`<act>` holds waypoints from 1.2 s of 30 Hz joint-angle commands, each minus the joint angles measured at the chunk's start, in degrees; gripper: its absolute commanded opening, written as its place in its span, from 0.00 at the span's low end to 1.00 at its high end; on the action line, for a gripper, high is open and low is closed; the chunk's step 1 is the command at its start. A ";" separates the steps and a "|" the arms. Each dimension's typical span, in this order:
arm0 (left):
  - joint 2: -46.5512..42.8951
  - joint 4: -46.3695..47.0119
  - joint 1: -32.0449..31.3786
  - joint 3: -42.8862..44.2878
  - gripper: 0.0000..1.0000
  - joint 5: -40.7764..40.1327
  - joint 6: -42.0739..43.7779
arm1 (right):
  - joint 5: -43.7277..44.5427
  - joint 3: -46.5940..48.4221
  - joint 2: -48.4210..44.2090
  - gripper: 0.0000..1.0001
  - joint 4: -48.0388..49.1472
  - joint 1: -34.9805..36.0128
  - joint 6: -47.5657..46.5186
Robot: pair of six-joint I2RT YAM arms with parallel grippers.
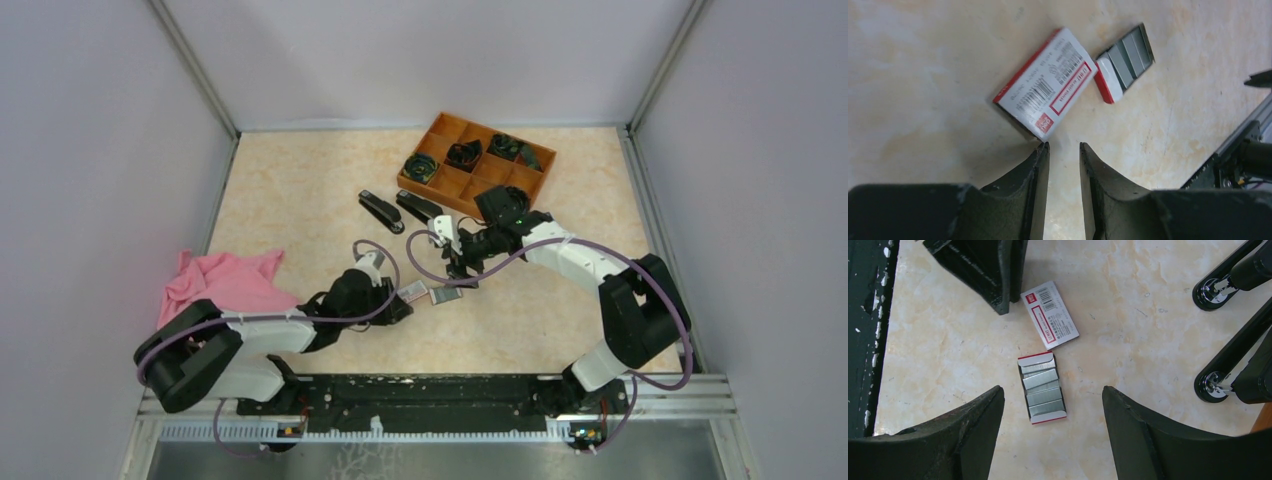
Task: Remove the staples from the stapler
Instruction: Adjust the staple box at the center of the board.
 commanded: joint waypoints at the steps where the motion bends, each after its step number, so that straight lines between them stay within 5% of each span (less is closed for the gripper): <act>1: -0.35 1.08 5.01 -0.62 0.36 1.14 3.20 | -2.01 1.62 -1.94 0.72 1.48 -0.63 -0.23; 10: -6.57 -0.19 10.52 -1.55 0.41 8.79 11.78 | -1.45 -0.04 -1.86 0.72 1.20 -0.65 -4.74; 17: -16.73 2.76 11.02 -6.53 0.84 6.45 15.79 | -2.26 -9.66 -4.17 0.98 6.91 0.41 -18.25; 23: -12.57 5.80 11.88 -4.05 0.95 9.38 20.52 | -3.10 -11.67 -2.67 0.98 8.86 0.57 -21.96; 36: 5.25 52.76 12.19 -14.65 0.99 25.30 43.33 | -1.96 -3.76 3.31 0.85 -1.39 0.49 -20.23</act>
